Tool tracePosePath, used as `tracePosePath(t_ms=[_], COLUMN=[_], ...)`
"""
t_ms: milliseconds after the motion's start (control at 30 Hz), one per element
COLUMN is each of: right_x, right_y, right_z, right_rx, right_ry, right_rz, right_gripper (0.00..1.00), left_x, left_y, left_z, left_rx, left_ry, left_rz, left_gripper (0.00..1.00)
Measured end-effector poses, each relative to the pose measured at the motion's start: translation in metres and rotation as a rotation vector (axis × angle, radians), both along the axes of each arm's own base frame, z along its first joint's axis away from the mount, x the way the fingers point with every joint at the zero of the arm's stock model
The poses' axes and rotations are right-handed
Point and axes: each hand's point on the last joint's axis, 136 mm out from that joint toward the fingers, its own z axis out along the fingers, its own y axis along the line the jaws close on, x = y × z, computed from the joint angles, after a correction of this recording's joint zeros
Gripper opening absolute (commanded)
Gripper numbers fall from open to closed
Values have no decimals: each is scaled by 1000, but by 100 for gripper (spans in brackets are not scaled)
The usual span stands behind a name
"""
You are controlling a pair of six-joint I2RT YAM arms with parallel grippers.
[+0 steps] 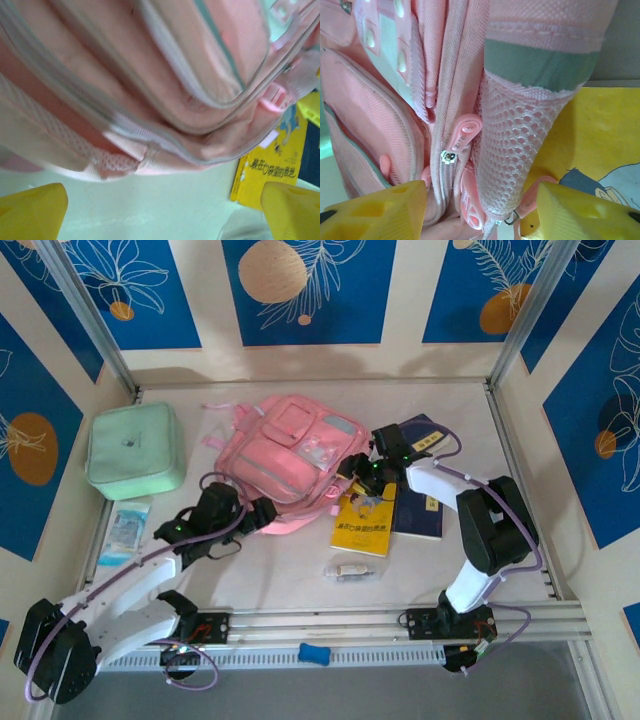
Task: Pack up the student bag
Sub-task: Unzip the student bag at the top-center of the table.
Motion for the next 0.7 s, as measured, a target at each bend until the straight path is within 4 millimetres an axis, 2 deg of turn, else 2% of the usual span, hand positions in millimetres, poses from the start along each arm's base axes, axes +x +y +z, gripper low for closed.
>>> tracePosePath(t_ms=[100, 167, 200, 267, 333, 467, 700], right_x=[6, 12, 14, 18, 19, 18, 20], right_y=[6, 11, 13, 18, 21, 31, 53], right_z=[-6, -11, -12, -14, -12, -6, 5], right_rx=[1, -3, -4, -2, 6, 24, 85], right_ry=[8, 9, 7, 4, -1, -13, -37], right_rz=[28, 49, 56, 67, 78, 94, 76], right_gripper=[58, 53, 49, 33, 22, 8, 1], left_x=[-1, 3, 6, 15, 24, 47, 103], left_y=[1, 3, 3, 4, 7, 23, 54], left_z=[-13, -19, -21, -23, -26, -32, -14], left_rx=[-12, -10, -8, -11, -11, 17, 86], left_ry=[5, -2, -2, -12, -15, -20, -71], left_rz=[30, 47, 54, 73, 96, 141, 198], left_gripper=[89, 87, 87, 86, 85, 84, 83])
